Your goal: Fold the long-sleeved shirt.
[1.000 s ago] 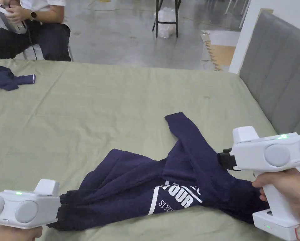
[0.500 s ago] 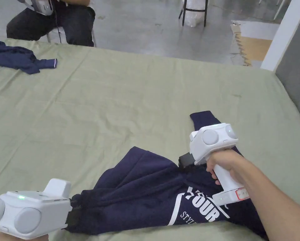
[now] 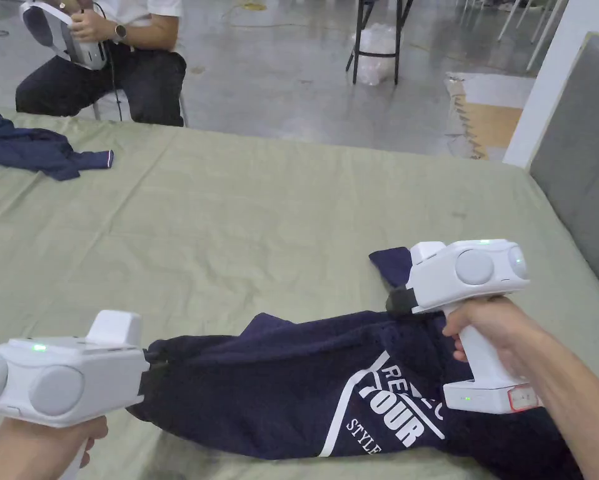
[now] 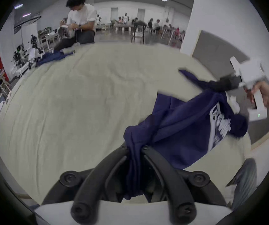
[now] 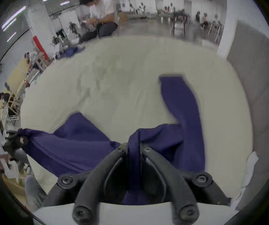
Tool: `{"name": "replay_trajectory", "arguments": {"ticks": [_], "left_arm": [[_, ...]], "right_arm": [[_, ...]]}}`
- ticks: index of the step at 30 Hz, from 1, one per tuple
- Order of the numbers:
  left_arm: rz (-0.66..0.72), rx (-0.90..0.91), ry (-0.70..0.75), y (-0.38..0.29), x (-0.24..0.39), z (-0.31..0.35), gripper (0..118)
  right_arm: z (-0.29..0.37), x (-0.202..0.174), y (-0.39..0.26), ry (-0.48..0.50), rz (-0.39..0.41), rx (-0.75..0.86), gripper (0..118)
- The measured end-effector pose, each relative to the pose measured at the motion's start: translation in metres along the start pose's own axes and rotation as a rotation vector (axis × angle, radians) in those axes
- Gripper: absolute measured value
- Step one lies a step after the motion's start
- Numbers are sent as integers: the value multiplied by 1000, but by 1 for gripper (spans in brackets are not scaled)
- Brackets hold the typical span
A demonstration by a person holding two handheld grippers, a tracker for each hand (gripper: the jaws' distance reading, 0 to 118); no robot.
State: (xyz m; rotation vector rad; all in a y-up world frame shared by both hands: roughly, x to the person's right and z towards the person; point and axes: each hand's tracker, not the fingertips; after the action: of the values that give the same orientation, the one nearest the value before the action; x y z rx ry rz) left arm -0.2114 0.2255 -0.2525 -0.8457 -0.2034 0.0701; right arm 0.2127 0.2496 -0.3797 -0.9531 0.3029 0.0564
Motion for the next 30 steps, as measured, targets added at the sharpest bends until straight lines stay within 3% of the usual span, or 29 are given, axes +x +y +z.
{"name": "replay_trajectory", "arguments": {"ticks": [4,12,18,21,26,30], "left_arm": [[-75,178,-16,91,21,40,12],[-158,490,13,301,86,138,12],[-127,592,11,435,116,177,12],[-94,611,8,464,131,186,12],[-96,603,-5,468,136,179,12],[-96,572,-23,454,137,145,12]], "right_arm": [[107,20,44,-4,-68,254,10],[283,31,168,-155,-3,574,10],[348,46,270,-249,-120,731,9],[364,49,288,-245,-190,805,9],[369,63,283,-233,-233,834,9],[332,71,261,-273,-223,793,9]]}}
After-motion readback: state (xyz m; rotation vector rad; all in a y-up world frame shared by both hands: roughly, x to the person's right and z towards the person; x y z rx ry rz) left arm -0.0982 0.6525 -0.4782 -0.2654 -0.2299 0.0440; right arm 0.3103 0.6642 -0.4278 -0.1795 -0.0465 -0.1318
